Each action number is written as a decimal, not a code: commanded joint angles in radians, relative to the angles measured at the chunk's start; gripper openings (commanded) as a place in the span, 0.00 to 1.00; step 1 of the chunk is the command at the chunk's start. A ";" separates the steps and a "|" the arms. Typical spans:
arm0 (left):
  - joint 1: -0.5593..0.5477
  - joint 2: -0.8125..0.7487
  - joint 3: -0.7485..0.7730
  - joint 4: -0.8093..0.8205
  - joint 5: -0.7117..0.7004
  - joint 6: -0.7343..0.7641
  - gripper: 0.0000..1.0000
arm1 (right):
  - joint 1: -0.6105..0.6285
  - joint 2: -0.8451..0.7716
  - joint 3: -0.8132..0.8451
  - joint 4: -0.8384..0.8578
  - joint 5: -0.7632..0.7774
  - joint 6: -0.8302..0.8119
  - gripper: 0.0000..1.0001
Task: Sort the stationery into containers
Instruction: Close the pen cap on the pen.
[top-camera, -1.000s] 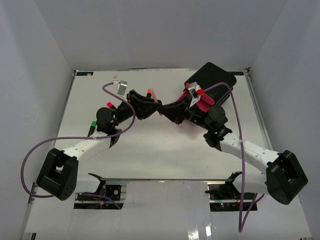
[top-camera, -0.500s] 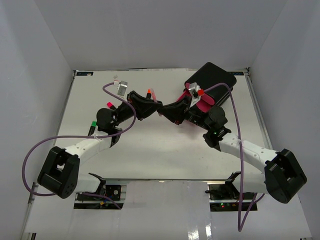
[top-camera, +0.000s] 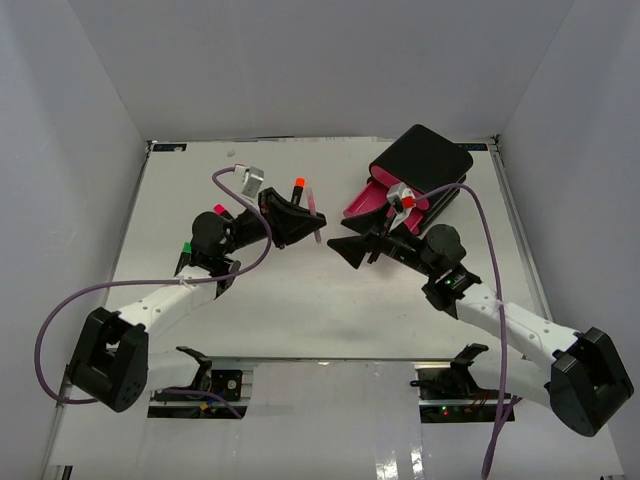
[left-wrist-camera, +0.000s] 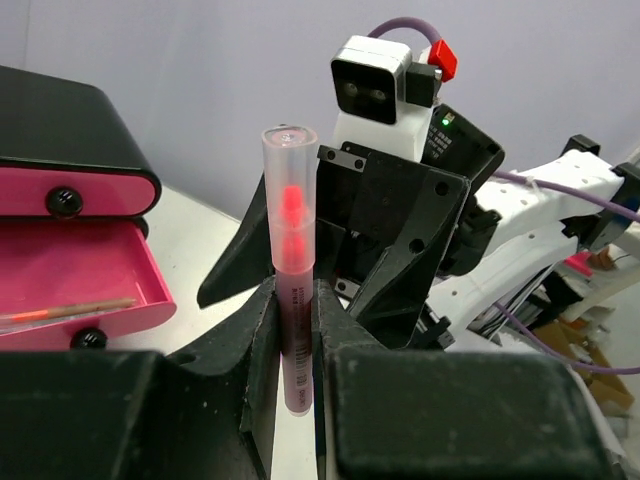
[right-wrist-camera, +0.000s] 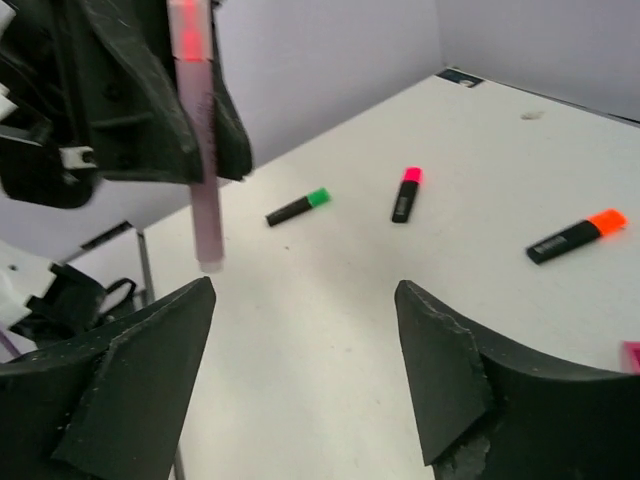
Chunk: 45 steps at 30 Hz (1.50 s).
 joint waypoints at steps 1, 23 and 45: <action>-0.004 -0.088 0.057 -0.196 0.024 0.158 0.00 | -0.007 -0.075 0.001 -0.156 0.069 -0.101 0.80; -0.002 -0.177 0.124 -0.833 0.050 0.585 0.00 | -0.012 -0.002 0.564 -0.613 0.049 -0.104 1.00; -0.004 -0.173 0.113 -0.824 0.044 0.543 0.00 | 0.148 0.227 0.624 -0.592 0.176 -0.067 0.68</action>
